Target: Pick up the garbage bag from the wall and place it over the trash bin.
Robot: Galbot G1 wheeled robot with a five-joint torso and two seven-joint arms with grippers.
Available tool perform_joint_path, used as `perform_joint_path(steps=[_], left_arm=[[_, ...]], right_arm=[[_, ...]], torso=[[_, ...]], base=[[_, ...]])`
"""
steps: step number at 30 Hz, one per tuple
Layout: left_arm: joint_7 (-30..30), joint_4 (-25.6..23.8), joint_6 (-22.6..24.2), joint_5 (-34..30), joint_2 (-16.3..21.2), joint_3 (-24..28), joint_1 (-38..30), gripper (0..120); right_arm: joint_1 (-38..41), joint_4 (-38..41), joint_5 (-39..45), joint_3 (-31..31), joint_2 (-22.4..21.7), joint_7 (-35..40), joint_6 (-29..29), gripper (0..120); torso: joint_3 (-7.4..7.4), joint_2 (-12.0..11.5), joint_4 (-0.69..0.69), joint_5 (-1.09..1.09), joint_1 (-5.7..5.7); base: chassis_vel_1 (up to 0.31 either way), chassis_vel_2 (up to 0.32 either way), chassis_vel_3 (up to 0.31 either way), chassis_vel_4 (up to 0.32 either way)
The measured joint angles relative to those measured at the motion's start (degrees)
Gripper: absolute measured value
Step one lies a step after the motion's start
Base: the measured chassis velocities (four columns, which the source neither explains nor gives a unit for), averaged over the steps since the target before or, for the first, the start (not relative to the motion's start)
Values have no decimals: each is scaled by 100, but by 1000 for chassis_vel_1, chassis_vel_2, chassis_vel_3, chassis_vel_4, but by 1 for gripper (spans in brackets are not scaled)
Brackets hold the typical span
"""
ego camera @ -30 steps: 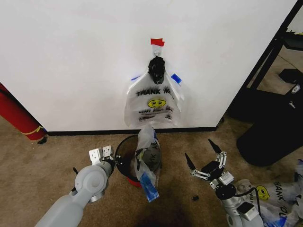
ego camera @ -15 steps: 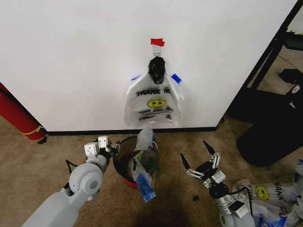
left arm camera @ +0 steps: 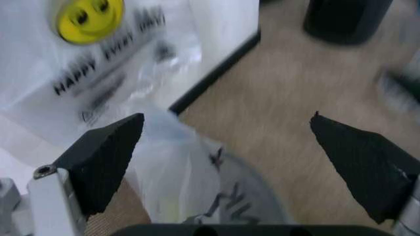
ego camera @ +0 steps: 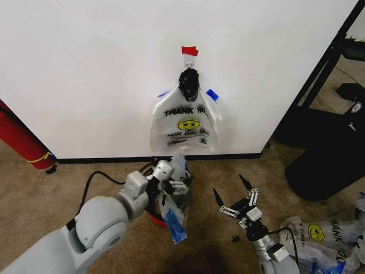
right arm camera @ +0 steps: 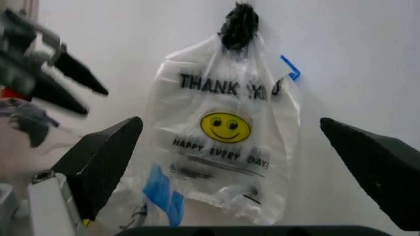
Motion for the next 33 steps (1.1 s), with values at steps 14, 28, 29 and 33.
perform_joint_path(steps=[14, 28, 29, 33], left_arm=[[-775, 1028, 59, 286, -219, 598, -486, 71], [-1486, 1113, -6, -802, -292, -13, -159, 17], [-1486, 1113, -6, -802, -292, -13, -159, 17], [-1995, 1234, 6, -1597, -438, -291, -11, 0]], right_arm=[[-80, 152, -332, 21, 219, 254, 2, 100], [12, -16, -564, -123, 350, 280, -66, 100], [12, -16, -564, -123, 350, 280, -66, 100], [15, -29, -109, -235, 168, 275, -374, 100]], torso=[[0, 0, 1, -1, 0], [0, 0, 0, 0, 0], [0, 0, 0, 0, 0], [0, 0, 0, 0, 0]], base=[[0, 0, 0, 0], [0, 0, 0, 0], [0, 0, 0, 0], [0, 0, 0, 0]])
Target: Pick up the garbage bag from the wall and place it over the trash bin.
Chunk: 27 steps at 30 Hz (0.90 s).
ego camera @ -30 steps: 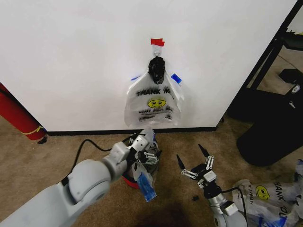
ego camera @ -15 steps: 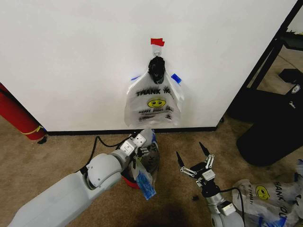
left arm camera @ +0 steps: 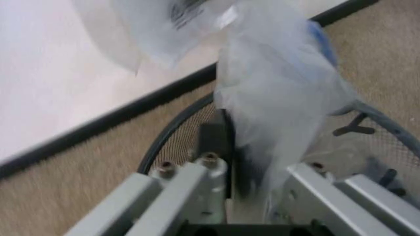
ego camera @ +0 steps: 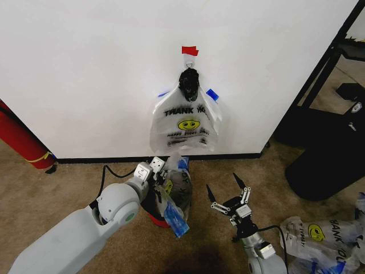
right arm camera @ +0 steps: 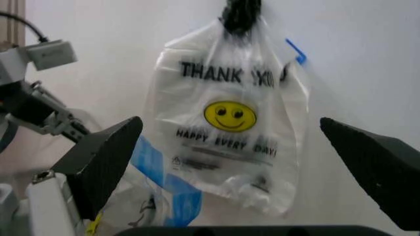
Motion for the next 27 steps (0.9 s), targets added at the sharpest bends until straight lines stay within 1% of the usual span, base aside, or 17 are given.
perform_joint_path(steps=[3, 4, 5, 6, 7, 8, 10, 11, 12, 14, 17, 18, 20, 23, 25, 26, 27], left_arm=[[-110, 22, -2, -311, -130, -253, 185, 0], [-110, 22, -2, -311, -130, -253, 185, 0], [-119, 29, -5, -356, -166, -301, 225, 0], [-122, 78, -17, -446, -263, -422, 304, 0], [-112, 120, -33, -483, -329, -509, 368, 0], [-84, 157, -59, -496, -369, -574, 429, 0], [-16, 231, -135, -471, -410, -671, 519, 0], [-16, 231, -135, -471, -410, -671, 519, 0], [27, 279, -174, -430, -420, -704, 546, 0], [145, 418, -257, -321, -421, -741, 553, 0], [415, 597, -332, -200, -378, -770, 527, 0], [415, 597, -332, -200, -378, -770, 527, 0], [575, 676, -368, -121, -340, -777, 525, 0], [727, 782, -411, -14, -311, -778, 507, 0], [831, 850, -424, 40, -282, -791, 485, 0], [831, 850, -424, 40, -282, -791, 485, 0], [885, 874, -426, 61, -259, -803, 484, 0]], right_arm=[[14, 6, 712, -292, -218, -19, -478, 100], [14, 6, 712, -292, -218, -19, -478, 100], [16, 16, 882, -382, -267, -16, -594, 100], [14, 65, 1266, -634, -385, 65, -902, 100], [18, 127, 1493, -879, -469, 212, -1208, 100], [40, 173, 1616, -1081, -537, 342, -1471, 100], [141, 263, 1778, -1379, -640, 574, -1951, 100], [141, 263, 1778, -1379, -640, 574, -1951, 100], [214, 316, 1844, -1522, -691, 714, -2204, 100], [369, 410, 1939, -1755, -786, 1058, -2616, 100], [632, 496, 2073, -1978, -884, 1631, -3058, 100], [632, 496, 2073, -1978, -884, 1631, -3058, 100], [834, 504, 2106, -2088, -937, 2028, -3353, 100], [1036, 518, 2170, -2173, -1010, 2391, -3762, 100], [1169, 515, 2317, -2212, -1067, 2506, -4010, 100], [1169, 515, 2317, -2212, -1067, 2506, -4010, 100], [1234, 502, 2405, -2224, -1105, 2518, -4138, 100]], torso=[[0, 0, 0, 0, 0], [0, 0, 0, 0, 0], [0, 0, 1, 0, 0], [0, 0, 1, 0, 0], [0, 0, -1, -1, 0], [0, 1, 0, 0, 0], [0, 1, 2, 0, 0], [0, 1, 2, 0, 0], [0, 1, 2, 0, 0], [0, 1, 1, 0, 0], [0, 1, 0, -1, 0], [0, 1, 0, -1, 0], [0, 1, 1, 0, 0], [0, 1, 1, 0, 0], [0, 1, 0, 0, 0], [0, 1, 0, 0, 0], [0, 1, 0, 0, 0]], base=[[0, 0, 0, 0], [0, 0, 0, 0], [0, 0, 0, 0], [0, 0, 0, 0], [0, 0, 0, 0], [0, 0, 0, 0], [0, 0, 0, 0], [0, 0, 0, 0], [0, 0, 0, 0], [0, 0, 0, 0], [0, 0, 0, 0], [0, 0, 0, 0], [0, 0, 0, 0], [0, 0, 0, 0], [0, 0, 0, 0], [0, 0, 0, 0], [0, 0, 0, 0]])
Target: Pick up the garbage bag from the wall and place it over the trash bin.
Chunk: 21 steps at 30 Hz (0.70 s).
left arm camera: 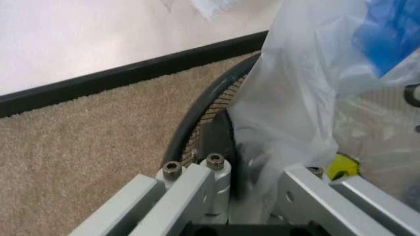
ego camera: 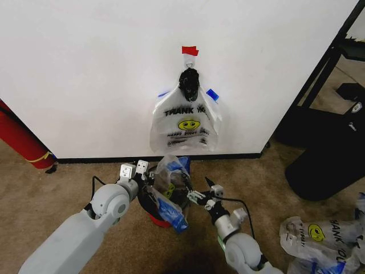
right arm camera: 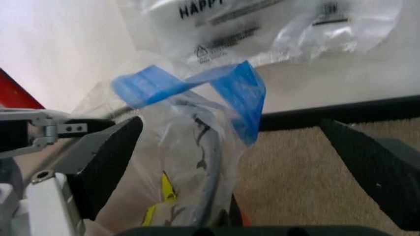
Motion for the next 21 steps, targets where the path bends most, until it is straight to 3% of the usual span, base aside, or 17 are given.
perform_joint_path(steps=[11, 16, 19, 21], left_arm=[[300, 211, -82, 333, 50, 72, -45, 0], [321, 143, -87, 426, 13, 79, -20, 0], [338, 31, -117, 534, -4, 62, 47, 0], [339, 4, -126, 552, -4, 56, 64, 0]], right_arm=[[712, 76, 903, -176, -280, 48, -1309, 100], [875, 147, 1062, -268, -298, 44, -1621, 100], [1041, 218, 1067, -325, -343, 169, -2340, 100], [1092, 217, 1067, -362, -354, 223, -2489, 100]], torso=[[0, 0, 1, 1, 0], [0, 0, 1, 1, 0], [0, 0, 0, 0, 0], [0, 0, 0, 0, 0]], base=[[0, 0, 0, 0], [0, 0, 0, 0], [0, 0, 0, 0], [0, 0, 0, 0]])
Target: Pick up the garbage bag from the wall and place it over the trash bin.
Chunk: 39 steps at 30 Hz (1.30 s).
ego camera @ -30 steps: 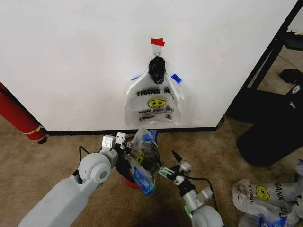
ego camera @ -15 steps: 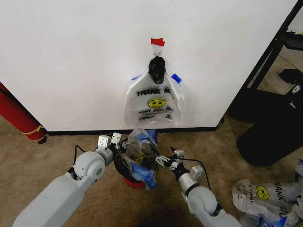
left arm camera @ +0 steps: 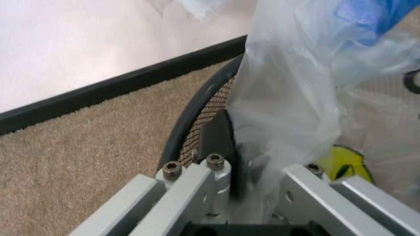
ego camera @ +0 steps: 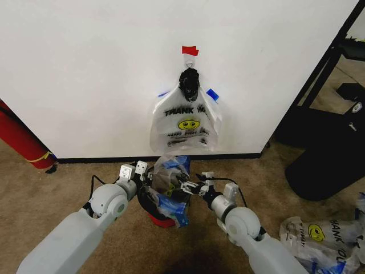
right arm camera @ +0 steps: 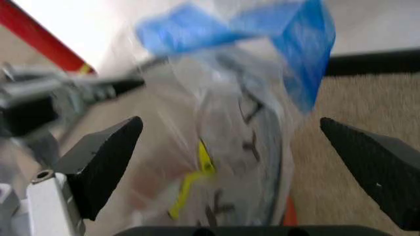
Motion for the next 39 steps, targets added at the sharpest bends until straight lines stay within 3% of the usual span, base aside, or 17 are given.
perform_joint_path(steps=[8, 12, 16, 20, 26, 28, 31, 33, 36, 39], left_arm=[[2, -187, -29, 108, -18, -57, 185, 0], [0, -259, -48, 121, -4, -87, 283, 0], [-4, -268, -72, 130, 7, -109, 317, 0], [-17, -266, -116, 166, -12, -107, 364, 0], [-23, -298, -220, 200, -17, -99, 440, 0], [-23, -317, -243, 213, -16, -101, 461, 0], [-16, -484, -390, 311, -4, -133, 654, 0], [21, -622, -535, 516, -2, -167, 849, 0], [48, -754, -716, 809, -1, -205, 1090, 0], [98, -951, -1130, 1583, 2, -310, 1517, 0]], right_arm=[[363, -343, -45, -318, 181, 276, -346, 95], [462, -380, -17, -356, 280, 597, -756, 79], [464, -379, -13, -339, 292, 604, -885, 68], [448, -427, -52, -249, 334, 575, -1013, 48], [345, -408, -147, -200, 362, 575, -1023, 27], [331, -396, -152, -200, 363, 598, -1016, 25], [233, -325, -150, -237, 392, 852, -837, 11], [165, -283, -142, -273, 431, 1102, -687, 3], [88, -244, -134, -306, 471, 1379, -510, 0], [-33, -179, -128, -331, 529, 1803, -251, 0]], torso=[[0, 0, 1, 0, 0], [0, 0, 0, 0, 0], [0, 0, 0, 0, 0], [-1, 0, 0, 0, 0], [-1, 1, -1, -1, 0], [-1, 1, -1, -1, 0], [-1, 0, -1, 0, 0], [-1, 1, 0, 0, 0], [-1, 1, 0, 0, -1], [-1, 0, 2, 1, -1]], base=[[0, 0, 0, 0], [0, 0, 0, 0], [0, 0, 0, 0], [0, 0, 0, 0], [0, 0, 0, 0], [0, 0, 0, 0], [0, 0, 0, 0], [0, 0, 0, 0], [0, 0, 0, 0], [0, 0, 0, 0]])
